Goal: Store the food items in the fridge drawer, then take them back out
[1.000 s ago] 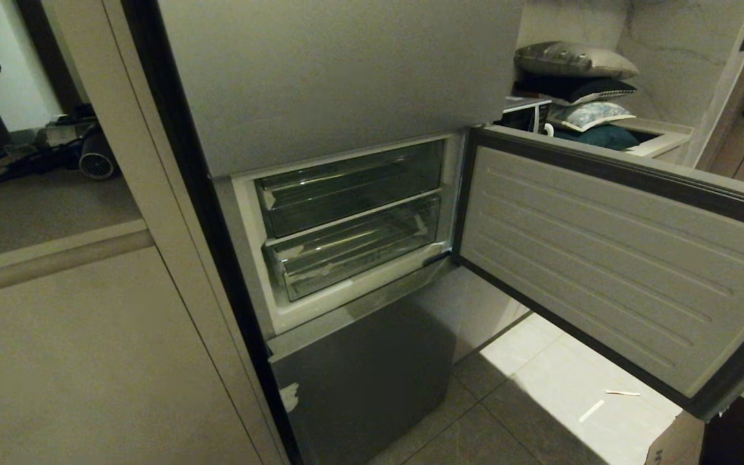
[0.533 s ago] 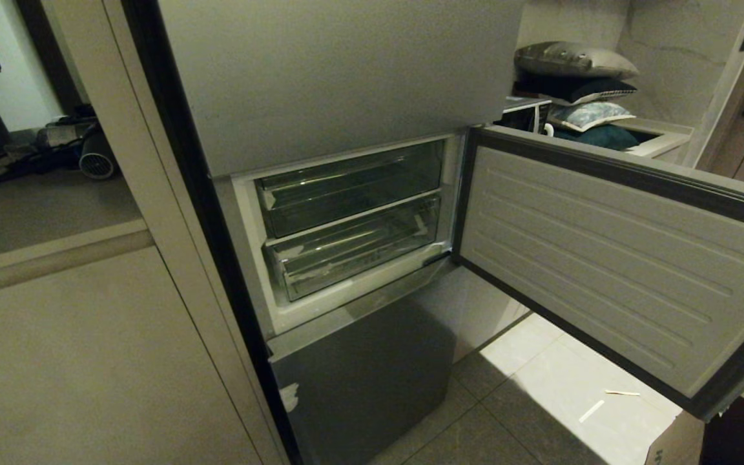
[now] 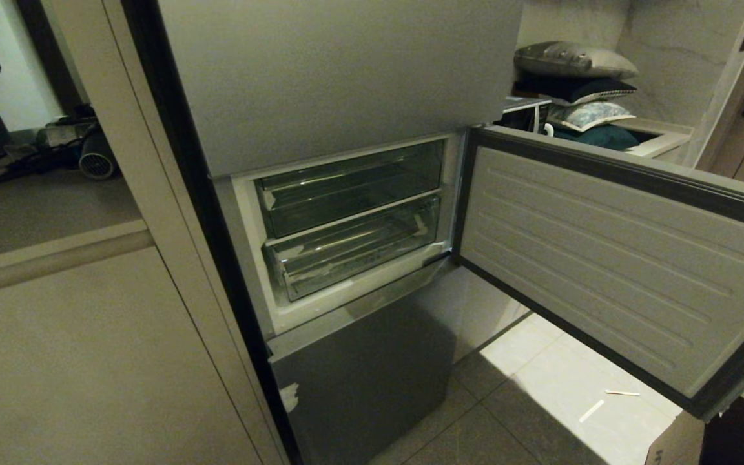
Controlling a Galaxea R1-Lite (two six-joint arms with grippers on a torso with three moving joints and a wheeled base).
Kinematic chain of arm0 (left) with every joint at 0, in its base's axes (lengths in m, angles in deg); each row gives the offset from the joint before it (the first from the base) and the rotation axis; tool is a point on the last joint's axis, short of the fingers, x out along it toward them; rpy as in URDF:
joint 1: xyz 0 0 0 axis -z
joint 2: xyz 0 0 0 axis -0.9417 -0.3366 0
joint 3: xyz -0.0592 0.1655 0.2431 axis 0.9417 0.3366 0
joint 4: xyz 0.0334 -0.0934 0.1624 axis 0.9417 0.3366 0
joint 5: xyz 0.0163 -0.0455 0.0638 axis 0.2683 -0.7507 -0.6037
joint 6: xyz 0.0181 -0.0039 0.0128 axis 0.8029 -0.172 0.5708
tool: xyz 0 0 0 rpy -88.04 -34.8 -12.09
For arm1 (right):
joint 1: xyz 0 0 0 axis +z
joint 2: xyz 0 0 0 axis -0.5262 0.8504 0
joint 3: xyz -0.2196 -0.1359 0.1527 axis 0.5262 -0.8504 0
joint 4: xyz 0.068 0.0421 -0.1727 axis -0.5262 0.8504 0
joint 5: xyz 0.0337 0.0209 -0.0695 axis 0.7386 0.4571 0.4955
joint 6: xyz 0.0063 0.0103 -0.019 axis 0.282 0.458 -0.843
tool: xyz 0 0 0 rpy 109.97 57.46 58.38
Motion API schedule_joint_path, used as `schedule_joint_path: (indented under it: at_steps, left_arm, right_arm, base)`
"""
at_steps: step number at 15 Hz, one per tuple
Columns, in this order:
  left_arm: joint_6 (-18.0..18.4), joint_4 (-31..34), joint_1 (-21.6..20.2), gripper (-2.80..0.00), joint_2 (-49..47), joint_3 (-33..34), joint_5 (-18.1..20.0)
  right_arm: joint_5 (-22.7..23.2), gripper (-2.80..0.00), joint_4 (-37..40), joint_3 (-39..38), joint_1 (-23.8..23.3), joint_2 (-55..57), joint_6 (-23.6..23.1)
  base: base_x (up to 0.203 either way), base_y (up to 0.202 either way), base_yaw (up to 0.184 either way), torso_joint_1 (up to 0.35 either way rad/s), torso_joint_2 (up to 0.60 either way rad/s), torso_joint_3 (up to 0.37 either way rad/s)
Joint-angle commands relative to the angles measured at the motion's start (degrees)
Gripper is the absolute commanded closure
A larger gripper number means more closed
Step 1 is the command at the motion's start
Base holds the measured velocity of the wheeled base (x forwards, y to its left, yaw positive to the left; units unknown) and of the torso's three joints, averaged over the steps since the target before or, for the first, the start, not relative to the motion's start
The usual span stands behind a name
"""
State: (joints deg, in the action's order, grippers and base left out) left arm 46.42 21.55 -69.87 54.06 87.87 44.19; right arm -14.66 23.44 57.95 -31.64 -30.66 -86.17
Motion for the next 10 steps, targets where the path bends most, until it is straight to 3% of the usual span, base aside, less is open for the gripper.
schedule_joint_path:
  at_steps: [1,7,10]
  left_arm:
    - [-0.10,-0.31,-0.02,0.00,-0.02,-0.01,0.00]
    - [-0.26,-0.31,-0.02,0.00,-0.08,-0.01,0.00]
    - [-0.32,-0.31,-0.02,0.00,-0.10,0.08,0.00]
  right_arm:
    - [0.00,0.00,-0.04,-1.76,-0.02,-0.01,-0.01]
    - [0.00,0.00,-0.04,-1.76,-0.02,-0.01,-0.01]
    - [0.00,0.00,-0.04,-1.76,0.01,-0.01,0.08]
  base:
    - [0.000,0.000,0.000,0.000,0.00,0.000]
    - [0.000,0.000,0.000,0.000,0.00,0.000]
    - [-0.002,-0.002,0.133,0.000,0.00,-0.001]
